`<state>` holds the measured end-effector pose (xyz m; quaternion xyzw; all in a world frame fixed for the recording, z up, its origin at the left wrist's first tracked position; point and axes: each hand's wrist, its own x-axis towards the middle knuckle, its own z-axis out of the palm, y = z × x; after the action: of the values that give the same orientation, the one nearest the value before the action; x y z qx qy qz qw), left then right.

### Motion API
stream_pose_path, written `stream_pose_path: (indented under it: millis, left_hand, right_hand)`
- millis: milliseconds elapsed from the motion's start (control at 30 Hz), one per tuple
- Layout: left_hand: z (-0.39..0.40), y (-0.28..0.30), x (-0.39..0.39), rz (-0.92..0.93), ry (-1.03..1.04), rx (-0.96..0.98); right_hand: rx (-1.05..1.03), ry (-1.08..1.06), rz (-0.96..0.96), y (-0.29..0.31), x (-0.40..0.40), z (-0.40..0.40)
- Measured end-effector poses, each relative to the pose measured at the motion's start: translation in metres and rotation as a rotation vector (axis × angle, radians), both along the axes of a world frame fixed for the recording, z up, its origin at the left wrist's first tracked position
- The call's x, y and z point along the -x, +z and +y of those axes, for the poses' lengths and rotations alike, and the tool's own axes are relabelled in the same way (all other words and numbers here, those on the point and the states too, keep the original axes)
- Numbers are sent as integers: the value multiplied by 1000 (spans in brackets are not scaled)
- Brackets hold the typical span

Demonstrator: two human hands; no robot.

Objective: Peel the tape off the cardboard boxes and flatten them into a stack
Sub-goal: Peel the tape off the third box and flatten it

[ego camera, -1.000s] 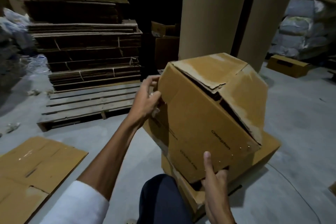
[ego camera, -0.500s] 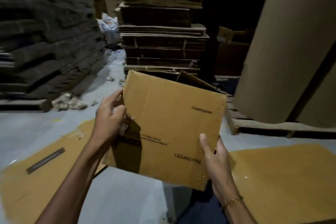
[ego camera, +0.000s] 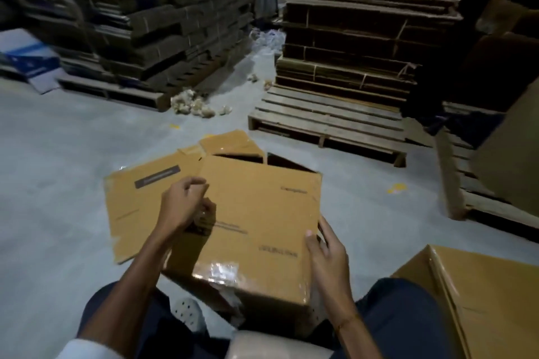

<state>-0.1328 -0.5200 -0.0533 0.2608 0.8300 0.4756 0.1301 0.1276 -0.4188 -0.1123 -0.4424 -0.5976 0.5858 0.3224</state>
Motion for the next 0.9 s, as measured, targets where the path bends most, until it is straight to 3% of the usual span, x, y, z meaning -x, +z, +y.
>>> stream_pose_path:
  millis: [167, 300, 467, 567, 633, 900]
  left_hand:
    - [0, 0, 2, 231, -129, 235]
    - [13, 2, -42, 357, -360, 275]
    - [13, -6, -39, 666, -344, 335]
    - [8, -12, -22, 676, -253, 244]
    - [2, -17, -12, 660, -166, 163]
    - [-11, -25, 10, 608, -19, 3]
  right_hand:
    - [99, 130, 85, -6, 28, 2]
    - [105, 125, 43, 2, 40, 2]
    - [-42, 222, 46, 12, 40, -9]
    - [-263, 240, -29, 14, 45, -29]
    - [-306, 215, -14, 9, 46, -44]
    - [-195, 199, 54, 4, 49, -78]
